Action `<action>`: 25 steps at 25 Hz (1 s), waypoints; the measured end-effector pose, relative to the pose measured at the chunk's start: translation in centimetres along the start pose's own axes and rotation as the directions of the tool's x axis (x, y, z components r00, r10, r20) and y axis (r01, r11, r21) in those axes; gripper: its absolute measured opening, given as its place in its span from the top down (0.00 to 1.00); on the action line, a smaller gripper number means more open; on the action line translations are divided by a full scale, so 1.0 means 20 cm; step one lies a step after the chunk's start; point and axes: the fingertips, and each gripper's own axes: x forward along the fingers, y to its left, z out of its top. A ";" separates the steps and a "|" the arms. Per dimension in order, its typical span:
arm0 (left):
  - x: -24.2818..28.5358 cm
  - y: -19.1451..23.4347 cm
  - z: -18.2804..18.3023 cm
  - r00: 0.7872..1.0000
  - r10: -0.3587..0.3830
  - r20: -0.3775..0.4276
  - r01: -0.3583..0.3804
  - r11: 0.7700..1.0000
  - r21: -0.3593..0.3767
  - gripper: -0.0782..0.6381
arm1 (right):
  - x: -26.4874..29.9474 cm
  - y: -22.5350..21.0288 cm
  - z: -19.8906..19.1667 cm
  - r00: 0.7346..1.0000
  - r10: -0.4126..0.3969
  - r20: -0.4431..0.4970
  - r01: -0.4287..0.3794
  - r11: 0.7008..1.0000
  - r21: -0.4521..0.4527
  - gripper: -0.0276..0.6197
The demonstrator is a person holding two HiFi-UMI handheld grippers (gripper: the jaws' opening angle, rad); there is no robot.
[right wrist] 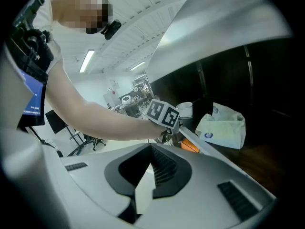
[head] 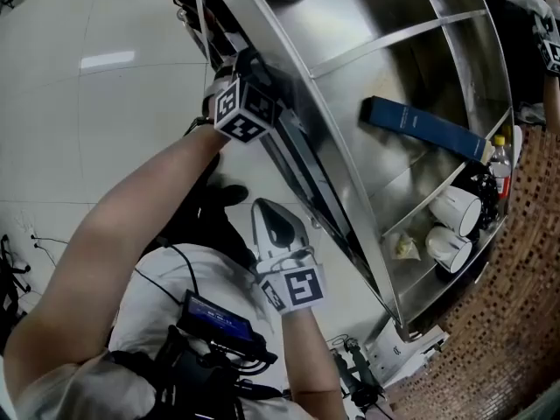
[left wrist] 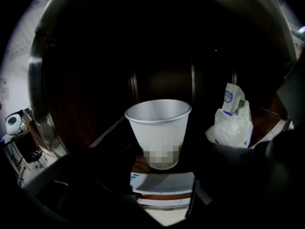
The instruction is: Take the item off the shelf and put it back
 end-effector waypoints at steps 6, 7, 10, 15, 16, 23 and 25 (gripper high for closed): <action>-0.05 0.02 0.07 0.999 0.001 0.048 0.001 0.999 -0.051 0.36 | -0.03 -0.02 -0.01 1.000 -0.012 0.003 0.012 1.000 0.007 0.95; -0.06 0.02 0.07 0.999 0.003 0.052 0.000 0.999 -0.051 0.36 | -0.04 -0.02 -0.01 1.000 -0.012 0.006 0.012 1.000 0.006 0.95; -0.09 0.03 0.06 0.998 0.006 0.055 -0.003 0.998 -0.058 0.36 | -0.05 -0.02 -0.01 1.000 -0.014 0.009 0.014 1.000 0.005 0.95; -0.14 -0.01 0.03 0.999 -0.013 0.044 0.016 0.997 -0.071 0.36 | -0.07 0.01 0.00 1.000 -0.019 0.018 0.019 1.000 0.002 0.95; -0.15 -0.01 0.03 0.999 -0.015 0.041 0.018 0.997 -0.073 0.36 | -0.07 0.01 0.00 1.000 -0.018 0.023 0.018 1.000 -0.002 0.95; -0.27 -0.02 0.01 1.000 -0.016 0.027 0.017 0.999 -0.044 0.51 | -0.12 0.02 0.02 0.998 -0.032 0.051 0.032 0.999 -0.004 0.95; -0.30 -0.03 0.00 1.000 -0.016 0.021 0.017 0.999 -0.037 0.58 | -0.13 0.02 0.03 0.997 -0.035 0.061 0.036 0.999 -0.004 0.95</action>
